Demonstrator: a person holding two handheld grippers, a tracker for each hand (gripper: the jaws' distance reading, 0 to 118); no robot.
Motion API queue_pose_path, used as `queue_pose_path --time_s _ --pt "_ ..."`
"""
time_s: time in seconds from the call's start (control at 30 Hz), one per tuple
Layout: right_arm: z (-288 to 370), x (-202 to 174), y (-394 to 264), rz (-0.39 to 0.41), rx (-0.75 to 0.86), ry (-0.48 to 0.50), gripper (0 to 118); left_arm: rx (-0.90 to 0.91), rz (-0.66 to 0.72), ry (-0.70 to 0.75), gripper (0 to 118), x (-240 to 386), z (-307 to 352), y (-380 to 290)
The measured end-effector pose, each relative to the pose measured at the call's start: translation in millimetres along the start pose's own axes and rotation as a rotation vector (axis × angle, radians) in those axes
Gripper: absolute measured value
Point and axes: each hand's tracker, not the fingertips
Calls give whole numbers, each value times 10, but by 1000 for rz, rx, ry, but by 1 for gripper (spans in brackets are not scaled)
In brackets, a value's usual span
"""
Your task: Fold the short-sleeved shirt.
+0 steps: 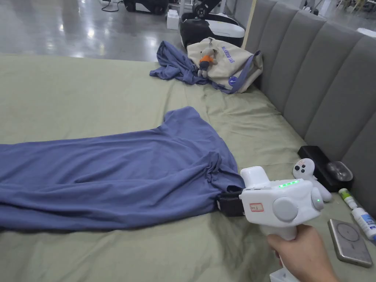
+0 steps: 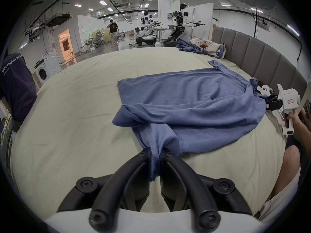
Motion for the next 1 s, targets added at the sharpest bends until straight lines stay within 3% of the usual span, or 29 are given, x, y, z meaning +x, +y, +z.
queue_pose_path --time_s 0.07,0.17,0.37,0.67,1.0 --pt "61 -73 -6 30 37 0 29 -4 4 -2 12 23 2 10" --pt "94 -176 61 50 38 -4 19 0 15 0 12 11 -4 13" --pt "234 34 89 7 31 81 17 14 40 -13 12 -72 70 51" --pt "739 21 -94 -14 39 142 16 61 89 -32 10 -123 367 -143" --pt "1426 -212 -1056 -87 -8 169 16 6 100 -29 10 96 857 -973"
